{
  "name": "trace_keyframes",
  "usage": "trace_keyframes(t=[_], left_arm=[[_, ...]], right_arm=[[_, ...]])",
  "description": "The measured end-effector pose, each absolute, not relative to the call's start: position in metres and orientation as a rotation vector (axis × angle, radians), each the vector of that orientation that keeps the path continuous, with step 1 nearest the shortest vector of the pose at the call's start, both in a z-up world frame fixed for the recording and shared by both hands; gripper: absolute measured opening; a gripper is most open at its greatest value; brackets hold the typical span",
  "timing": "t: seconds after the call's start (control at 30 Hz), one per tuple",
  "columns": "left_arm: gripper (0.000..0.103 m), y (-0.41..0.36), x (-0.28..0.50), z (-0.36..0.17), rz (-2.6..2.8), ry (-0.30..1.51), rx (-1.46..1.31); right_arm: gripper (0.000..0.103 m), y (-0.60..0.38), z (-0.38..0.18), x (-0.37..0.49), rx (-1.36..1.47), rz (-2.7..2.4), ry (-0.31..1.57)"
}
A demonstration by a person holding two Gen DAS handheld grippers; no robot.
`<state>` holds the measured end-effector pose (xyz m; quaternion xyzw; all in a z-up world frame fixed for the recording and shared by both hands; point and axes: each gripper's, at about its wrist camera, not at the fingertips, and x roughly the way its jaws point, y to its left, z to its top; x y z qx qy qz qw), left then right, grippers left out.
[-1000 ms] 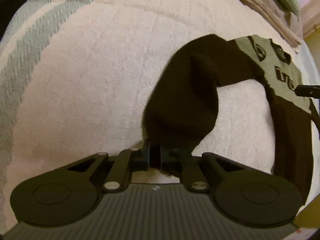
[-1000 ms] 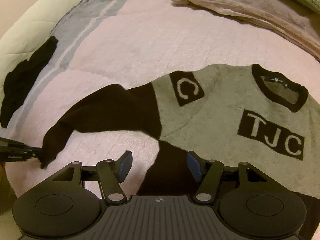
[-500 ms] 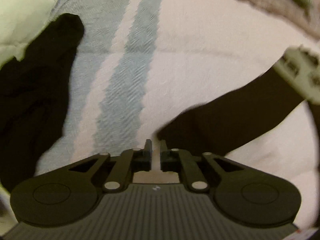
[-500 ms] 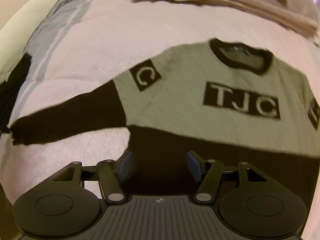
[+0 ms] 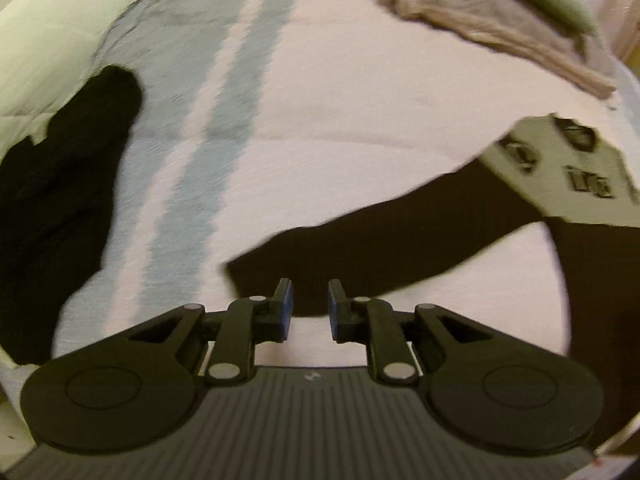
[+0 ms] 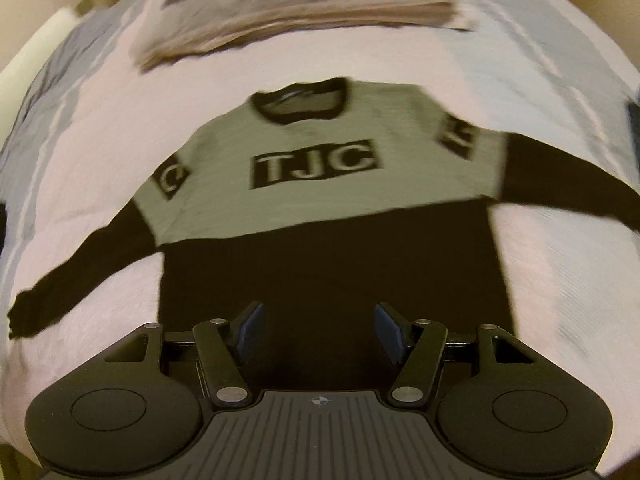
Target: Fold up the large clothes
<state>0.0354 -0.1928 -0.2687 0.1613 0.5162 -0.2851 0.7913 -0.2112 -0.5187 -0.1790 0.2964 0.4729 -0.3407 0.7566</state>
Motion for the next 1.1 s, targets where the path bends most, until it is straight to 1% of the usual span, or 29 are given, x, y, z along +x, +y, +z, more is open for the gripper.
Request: trace_keyframes(t=[0.13,0.17,0.4,0.5,0.6,0.63,0.73,0.8,0.87,0.93,1.1], left_arm=[[0.021,-0.232,0.000,-0.252,-0.689,1.094,0.350],[0.024,-0.241,-0.010,-0.248,-0.705,1.092,0.350],[0.028,-0.299,-0.086,-0.217,-0.787,1.052,0.375],[0.032,-0.319,-0.123,-0.206,-0.787,1.038,0.387],[0.041,-0.336,-0.161,-0.198,-0.776,1.038,0.385],[0.046,-0.340,-0.173,-0.197,-0.773,1.039,0.387],[0.050,-0.352,-0.209,-0.195,-0.764,1.049,0.391],[0.056,-0.359,-0.229,-0.194,-0.764,1.065,0.394],[0.064,-0.365,-0.244,-0.193,-0.770,1.070,0.405],[0.068,-0.368,-0.254,-0.194,-0.776,1.075,0.418],[0.074,-0.373,-0.263,-0.196,-0.787,1.081,0.460]], right_arm=[[0.058,-0.523,-0.157,-0.255,0.660,-0.796,0.980],[0.058,-0.524,-0.152,-0.267,0.668,-0.807,0.969],[0.058,-0.540,-0.133,-0.351,0.685,-0.865,0.918],[0.059,-0.548,-0.128,-0.382,0.668,-0.832,0.924],[0.060,-0.556,-0.125,-0.406,0.646,-0.798,0.935],[0.061,-0.557,-0.125,-0.413,0.640,-0.788,0.937],[0.064,-0.559,-0.124,-0.432,0.635,-0.746,0.942],[0.065,-0.559,-0.125,-0.440,0.635,-0.728,0.951],[0.066,-0.559,-0.124,-0.445,0.640,-0.713,0.958],[0.067,-0.559,-0.124,-0.447,0.648,-0.703,0.960],[0.068,-0.549,-0.125,-0.442,0.644,-0.682,0.978]])
